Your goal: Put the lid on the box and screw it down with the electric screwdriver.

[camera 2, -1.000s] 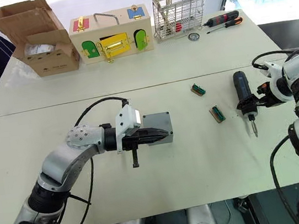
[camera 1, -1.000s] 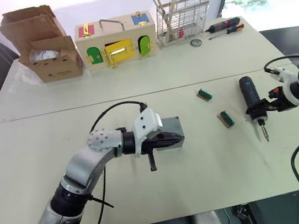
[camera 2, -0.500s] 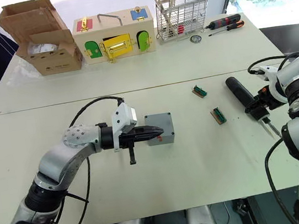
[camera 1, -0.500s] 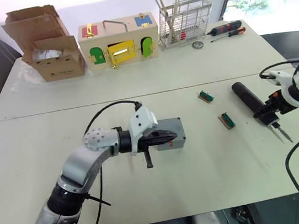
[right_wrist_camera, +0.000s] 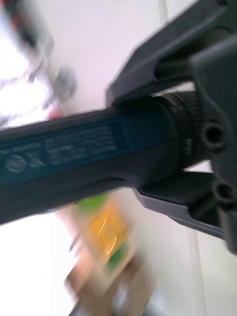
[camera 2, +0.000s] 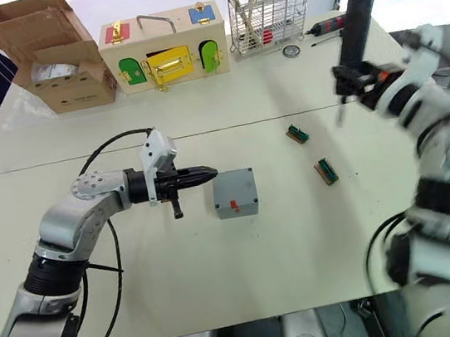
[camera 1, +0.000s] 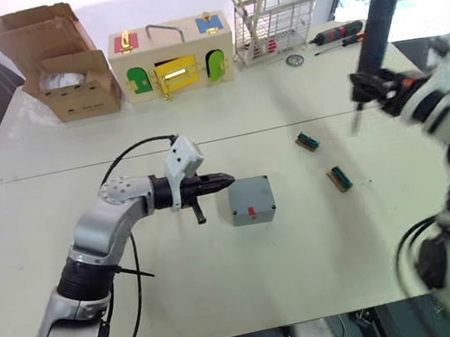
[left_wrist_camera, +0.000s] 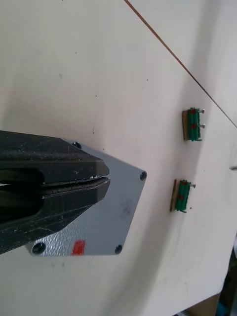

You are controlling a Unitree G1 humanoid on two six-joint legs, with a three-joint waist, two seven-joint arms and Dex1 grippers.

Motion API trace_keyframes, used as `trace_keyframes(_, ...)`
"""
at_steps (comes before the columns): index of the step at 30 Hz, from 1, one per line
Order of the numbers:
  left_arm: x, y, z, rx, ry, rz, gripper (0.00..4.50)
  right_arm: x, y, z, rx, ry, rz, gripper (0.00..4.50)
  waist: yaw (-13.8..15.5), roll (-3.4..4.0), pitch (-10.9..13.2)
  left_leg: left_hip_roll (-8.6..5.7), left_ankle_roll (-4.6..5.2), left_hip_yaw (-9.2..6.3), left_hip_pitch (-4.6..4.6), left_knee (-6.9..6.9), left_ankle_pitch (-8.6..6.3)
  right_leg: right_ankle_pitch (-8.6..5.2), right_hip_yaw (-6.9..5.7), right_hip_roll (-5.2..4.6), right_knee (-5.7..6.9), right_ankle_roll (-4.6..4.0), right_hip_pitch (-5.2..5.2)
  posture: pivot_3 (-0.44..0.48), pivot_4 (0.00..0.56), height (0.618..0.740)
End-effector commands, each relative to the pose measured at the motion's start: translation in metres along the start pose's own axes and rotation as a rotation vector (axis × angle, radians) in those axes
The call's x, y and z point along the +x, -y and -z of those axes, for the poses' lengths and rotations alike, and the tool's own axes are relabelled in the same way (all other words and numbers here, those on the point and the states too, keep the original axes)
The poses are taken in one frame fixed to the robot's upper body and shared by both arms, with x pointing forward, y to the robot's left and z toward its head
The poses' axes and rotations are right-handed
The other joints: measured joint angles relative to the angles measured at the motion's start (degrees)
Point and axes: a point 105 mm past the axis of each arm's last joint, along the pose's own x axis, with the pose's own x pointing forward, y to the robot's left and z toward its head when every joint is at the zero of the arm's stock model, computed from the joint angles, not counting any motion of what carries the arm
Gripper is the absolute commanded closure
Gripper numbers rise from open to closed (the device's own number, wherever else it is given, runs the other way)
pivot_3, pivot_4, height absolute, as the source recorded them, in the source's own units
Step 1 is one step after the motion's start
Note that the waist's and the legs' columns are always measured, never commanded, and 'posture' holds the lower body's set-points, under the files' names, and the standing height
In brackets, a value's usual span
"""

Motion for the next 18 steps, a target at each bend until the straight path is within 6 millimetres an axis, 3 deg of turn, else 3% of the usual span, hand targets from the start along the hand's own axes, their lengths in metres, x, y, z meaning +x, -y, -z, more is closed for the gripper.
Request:
trace_keyframes(1, -0.001, 0.003, -0.019, 0.012, 0.053, 0.003, 4.5, -0.021, -0.041, -0.043, 0.003, 0.285, -0.094, 2.7, 0.4, 0.01, 0.0, -0.06, 0.02, 0.0, 0.02, 0.2, 0.0, 0.05, 0.03, -0.03, -0.02, 0.06, 0.11, 0.0, 0.15, 0.734)
trace_keyframes(5, 0.009, 0.005, -0.019, -0.03, 0.076, -0.006, 4.5, -0.014, -0.075, -0.019, 0.113, 0.288, -0.173, 2.7, 0.3, 0.01, 0.0, -0.09, 0.22, -0.08, 0.03, 0.56, -0.12, 0.05, 0.0, -0.02, 0.0, 0.07, 0.31, 0.0, 0.15, 0.734)
trace_keyframes(8, 0.015, 0.01, -0.017, -0.041, 0.078, -0.002, 4.5, -0.009, -0.091, -0.004, 0.1, 0.262, -0.198, 2.7, -0.2, 0.02, 0.0, -0.07, 0.27, -0.08, 0.04, 0.5, -0.17, 0.05, 0.0, 0.01, 0.02, 0.07, 0.26, 0.0, 0.15, 0.734)
trace_keyframes(18, 0.031, 0.013, 0.003, -0.058, 0.044, -0.045, 4.5, -0.003, -0.104, 0.019, 0.011, 0.214, -0.208, 2.7, 0.0, 0.04, 0.0, -0.06, 0.25, -0.02, 0.04, 0.47, -0.15, 0.05, 0.01, 0.02, 0.02, 0.07, 0.2, 0.0, 0.15, 0.734)
